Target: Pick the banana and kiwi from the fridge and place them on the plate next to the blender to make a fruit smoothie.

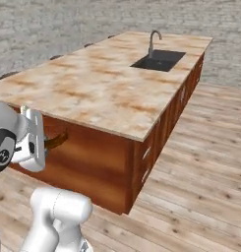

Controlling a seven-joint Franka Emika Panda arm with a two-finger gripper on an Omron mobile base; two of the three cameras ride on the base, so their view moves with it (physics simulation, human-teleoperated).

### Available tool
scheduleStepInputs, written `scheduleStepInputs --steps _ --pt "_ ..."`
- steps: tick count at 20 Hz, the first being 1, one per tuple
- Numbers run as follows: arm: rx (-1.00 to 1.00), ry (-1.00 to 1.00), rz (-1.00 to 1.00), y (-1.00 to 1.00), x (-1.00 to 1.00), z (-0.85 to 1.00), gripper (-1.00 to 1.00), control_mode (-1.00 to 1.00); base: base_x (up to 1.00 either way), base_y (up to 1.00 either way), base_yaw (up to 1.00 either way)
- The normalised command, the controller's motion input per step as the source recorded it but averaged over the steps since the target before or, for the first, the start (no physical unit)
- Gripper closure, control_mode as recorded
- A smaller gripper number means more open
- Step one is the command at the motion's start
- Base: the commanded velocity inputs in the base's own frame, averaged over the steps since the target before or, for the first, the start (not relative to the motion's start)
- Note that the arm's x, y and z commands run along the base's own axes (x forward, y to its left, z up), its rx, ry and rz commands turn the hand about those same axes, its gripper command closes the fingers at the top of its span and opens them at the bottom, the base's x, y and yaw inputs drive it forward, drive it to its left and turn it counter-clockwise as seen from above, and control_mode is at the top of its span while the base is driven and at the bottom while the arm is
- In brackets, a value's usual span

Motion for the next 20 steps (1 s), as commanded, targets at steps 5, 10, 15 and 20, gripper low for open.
scheduleStepInputs --steps 5,10,15,20 --pt "0.00 0.00 0.00 0.00 0.00 0.00 1.00 1.00 0.69 -0.13 -0.71" --pt "0.00 0.00 0.00 0.00 0.00 0.00 1.00 1.00 0.60 -0.27 -0.71" --pt "0.00 0.00 0.00 0.00 0.00 0.00 1.00 1.00 0.63 -0.36 -0.69" --pt "0.00 0.00 0.00 0.00 0.00 0.00 1.00 1.00 0.83 -0.61 -0.58"
